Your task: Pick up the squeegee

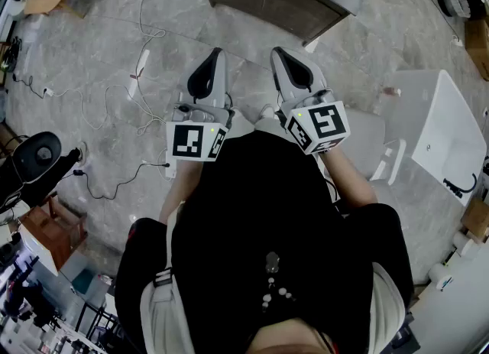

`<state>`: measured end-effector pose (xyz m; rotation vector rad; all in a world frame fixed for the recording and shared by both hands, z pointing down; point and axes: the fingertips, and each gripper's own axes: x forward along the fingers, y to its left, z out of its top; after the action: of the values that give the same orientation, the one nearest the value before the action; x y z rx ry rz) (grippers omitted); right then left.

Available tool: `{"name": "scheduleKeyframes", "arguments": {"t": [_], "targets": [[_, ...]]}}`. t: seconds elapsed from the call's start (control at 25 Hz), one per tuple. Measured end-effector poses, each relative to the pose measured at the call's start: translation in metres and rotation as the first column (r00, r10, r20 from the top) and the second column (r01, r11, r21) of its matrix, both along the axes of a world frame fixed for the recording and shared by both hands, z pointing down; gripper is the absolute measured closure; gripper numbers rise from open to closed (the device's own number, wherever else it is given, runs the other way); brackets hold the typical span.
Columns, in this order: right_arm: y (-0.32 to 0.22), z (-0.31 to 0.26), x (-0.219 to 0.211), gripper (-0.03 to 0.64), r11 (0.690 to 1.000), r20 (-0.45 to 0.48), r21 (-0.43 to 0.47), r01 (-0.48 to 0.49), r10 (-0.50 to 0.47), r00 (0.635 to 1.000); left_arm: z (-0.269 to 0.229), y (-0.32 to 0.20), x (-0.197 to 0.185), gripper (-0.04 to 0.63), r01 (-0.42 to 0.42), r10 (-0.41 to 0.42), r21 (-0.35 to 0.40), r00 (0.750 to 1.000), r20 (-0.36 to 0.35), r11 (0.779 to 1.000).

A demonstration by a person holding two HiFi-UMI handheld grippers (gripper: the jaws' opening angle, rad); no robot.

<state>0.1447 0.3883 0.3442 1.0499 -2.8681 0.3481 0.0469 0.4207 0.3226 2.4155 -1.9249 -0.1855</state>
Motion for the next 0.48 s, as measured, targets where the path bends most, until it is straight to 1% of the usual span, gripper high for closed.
{"name": "scheduleKeyframes", "arguments": {"t": [0.48], "targets": [[0.016,-0.001,-0.025,0.615,1.000,-0.002,0.021,-0.008,0.008,1.000,0.007,0.013,-0.026,0.594,0.005,-0.004,-0.012,1.000,0.011,1.000]]}}
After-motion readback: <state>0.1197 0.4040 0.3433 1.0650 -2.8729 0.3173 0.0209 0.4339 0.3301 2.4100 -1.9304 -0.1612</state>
